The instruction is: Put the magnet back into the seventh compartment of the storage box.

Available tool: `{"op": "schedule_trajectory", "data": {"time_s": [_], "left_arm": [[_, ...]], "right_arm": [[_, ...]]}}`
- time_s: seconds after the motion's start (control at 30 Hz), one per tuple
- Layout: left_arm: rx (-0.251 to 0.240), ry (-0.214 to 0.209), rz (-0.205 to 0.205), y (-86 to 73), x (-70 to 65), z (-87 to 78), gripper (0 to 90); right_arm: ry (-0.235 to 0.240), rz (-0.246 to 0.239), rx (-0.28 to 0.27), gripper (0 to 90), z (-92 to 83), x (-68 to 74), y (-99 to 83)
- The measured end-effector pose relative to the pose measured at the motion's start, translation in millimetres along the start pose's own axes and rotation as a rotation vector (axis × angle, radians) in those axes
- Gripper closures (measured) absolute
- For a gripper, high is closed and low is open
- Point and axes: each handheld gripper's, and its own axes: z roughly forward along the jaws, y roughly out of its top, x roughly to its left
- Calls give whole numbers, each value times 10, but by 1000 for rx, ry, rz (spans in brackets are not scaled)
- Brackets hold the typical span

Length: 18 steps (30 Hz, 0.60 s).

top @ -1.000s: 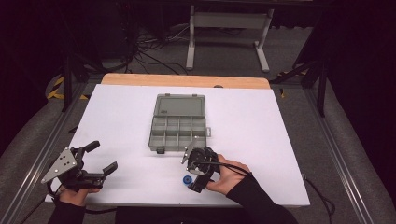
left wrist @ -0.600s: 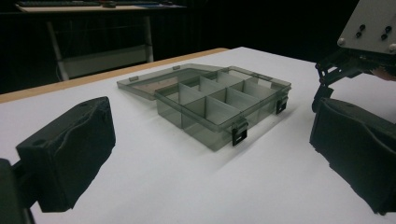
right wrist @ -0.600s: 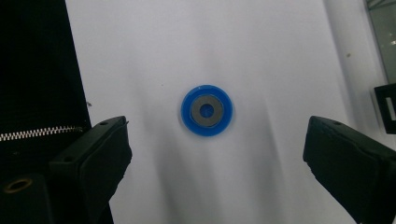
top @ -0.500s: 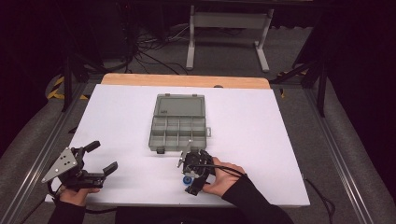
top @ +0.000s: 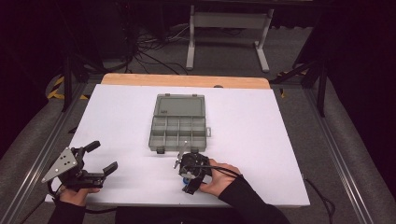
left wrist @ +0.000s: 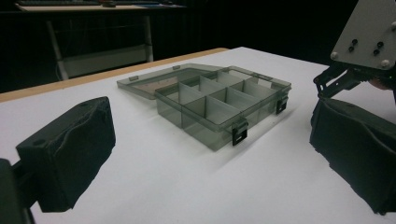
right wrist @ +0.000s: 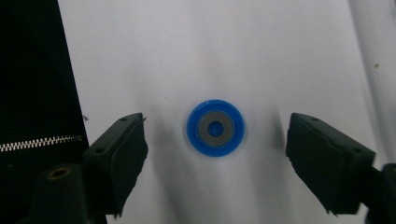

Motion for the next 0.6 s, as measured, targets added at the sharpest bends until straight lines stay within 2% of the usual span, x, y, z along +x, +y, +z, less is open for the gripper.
{"op": "schedule_trajectory", "data": {"time_s": [0.03, 0.13, 0.17, 0.2, 0.27, 0.33, 0.43, 0.5, 0.6], "left_arm": [[0, 0, 0, 0, 0, 0, 6], [-4, 2, -3, -1, -2, -2, 6], [-4, 2, -3, -1, -2, -2, 6], [-5, 2, -4, -2, 0, -2, 6], [-5, 2, -4, -2, 0, -2, 6], [-4, 2, 0, -2, 1, 0, 6], [-5, 1, -3, -1, -2, 2, 6], [-4, 1, -3, -1, -1, 0, 6], [-3, 0, 0, 0, 0, 1, 6]], "right_arm": [[0, 0, 0, 233, 0, 0, 0], [-24, 3, 4, 326, 21, 6, 15], [-24, 3, 4, 326, 21, 6, 15], [-27, -8, 3, 380, 25, 14, 18], [-33, -7, 5, 403, 26, 26, 20], [-48, -30, -1, 469, 23, 35, 23], [-40, -24, -7, 605, 10, 55, 24], [-45, -49, -8, 618, 9, 54, 25], [-46, -46, -9, 622, 7, 56, 24]]}}
